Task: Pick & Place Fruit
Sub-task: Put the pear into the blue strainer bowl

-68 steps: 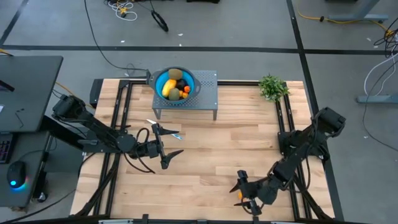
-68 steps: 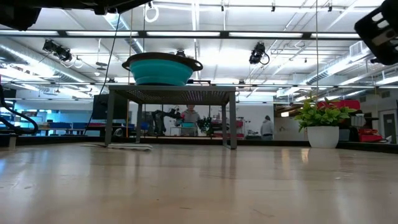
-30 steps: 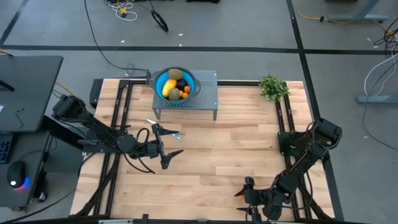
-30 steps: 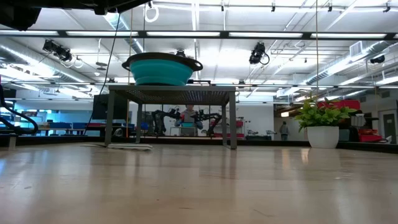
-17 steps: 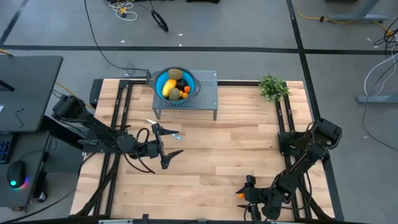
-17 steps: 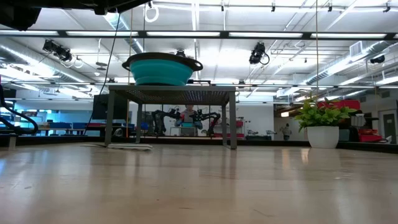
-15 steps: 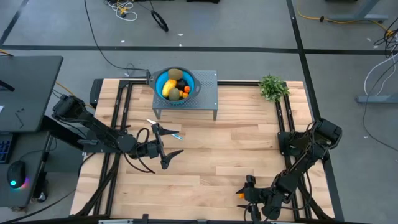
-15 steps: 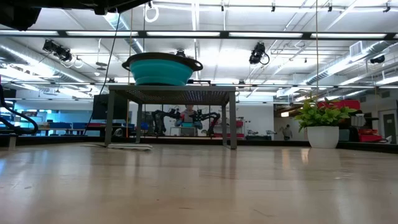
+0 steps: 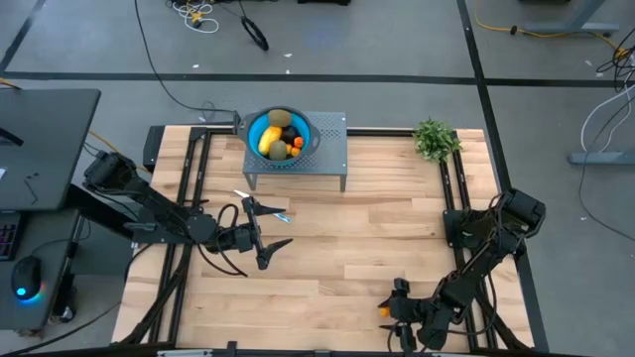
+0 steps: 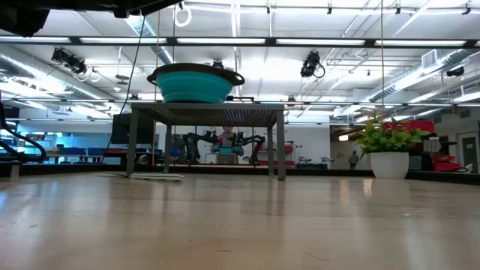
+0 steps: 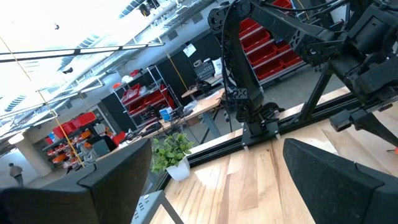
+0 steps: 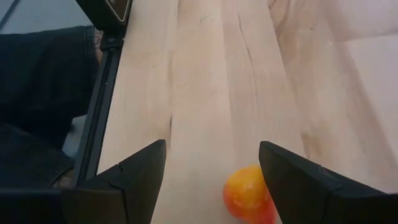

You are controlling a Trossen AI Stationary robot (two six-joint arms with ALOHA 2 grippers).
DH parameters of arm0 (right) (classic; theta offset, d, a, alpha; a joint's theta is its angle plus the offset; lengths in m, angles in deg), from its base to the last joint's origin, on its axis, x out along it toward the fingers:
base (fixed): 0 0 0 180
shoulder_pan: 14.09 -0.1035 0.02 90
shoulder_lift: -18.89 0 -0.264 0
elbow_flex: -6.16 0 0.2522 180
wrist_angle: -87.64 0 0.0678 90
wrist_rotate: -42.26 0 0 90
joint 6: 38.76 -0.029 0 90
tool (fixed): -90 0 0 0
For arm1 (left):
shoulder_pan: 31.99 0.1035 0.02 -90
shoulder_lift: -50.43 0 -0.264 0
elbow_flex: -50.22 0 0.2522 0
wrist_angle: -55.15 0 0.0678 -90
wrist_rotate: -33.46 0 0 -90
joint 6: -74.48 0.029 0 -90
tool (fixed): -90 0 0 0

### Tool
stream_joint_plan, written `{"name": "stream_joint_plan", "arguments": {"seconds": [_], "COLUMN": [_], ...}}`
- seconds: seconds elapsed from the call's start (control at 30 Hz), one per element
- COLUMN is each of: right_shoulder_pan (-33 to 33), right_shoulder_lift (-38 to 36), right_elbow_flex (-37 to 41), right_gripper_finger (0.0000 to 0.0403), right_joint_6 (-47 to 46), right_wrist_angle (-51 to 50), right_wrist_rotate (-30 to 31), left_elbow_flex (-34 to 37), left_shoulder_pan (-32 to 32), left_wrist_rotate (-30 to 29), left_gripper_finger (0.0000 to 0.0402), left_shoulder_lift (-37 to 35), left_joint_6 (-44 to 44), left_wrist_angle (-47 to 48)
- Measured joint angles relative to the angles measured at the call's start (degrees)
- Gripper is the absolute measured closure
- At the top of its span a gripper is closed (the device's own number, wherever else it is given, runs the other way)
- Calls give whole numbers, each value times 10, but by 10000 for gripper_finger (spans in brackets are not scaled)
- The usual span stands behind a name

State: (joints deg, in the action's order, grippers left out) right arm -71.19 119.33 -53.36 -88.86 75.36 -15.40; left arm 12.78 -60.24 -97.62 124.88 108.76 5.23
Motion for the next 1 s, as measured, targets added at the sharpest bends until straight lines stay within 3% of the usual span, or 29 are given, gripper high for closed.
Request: {"name": "stream_joint_plan", "arguments": {"seconds": [0.2,1.0], "right_shoulder_pan": [0,0], "right_shoulder_lift": [0,0], "right_elbow_flex": [0,0], "right_gripper_finger": [135,135], "right_joint_6": [-15,-15], "right_wrist_angle": [0,5], "right_wrist_rotate": [-26,-25], "left_elbow_flex": [0,0], "left_shoulder_pan": [0,0], "left_wrist_rotate": [0,0], "left_gripper_finger": [28,28], "left_shoulder_lift": [0,0], "left_joint_6": [0,0], "left_wrist_angle": [0,0]}}
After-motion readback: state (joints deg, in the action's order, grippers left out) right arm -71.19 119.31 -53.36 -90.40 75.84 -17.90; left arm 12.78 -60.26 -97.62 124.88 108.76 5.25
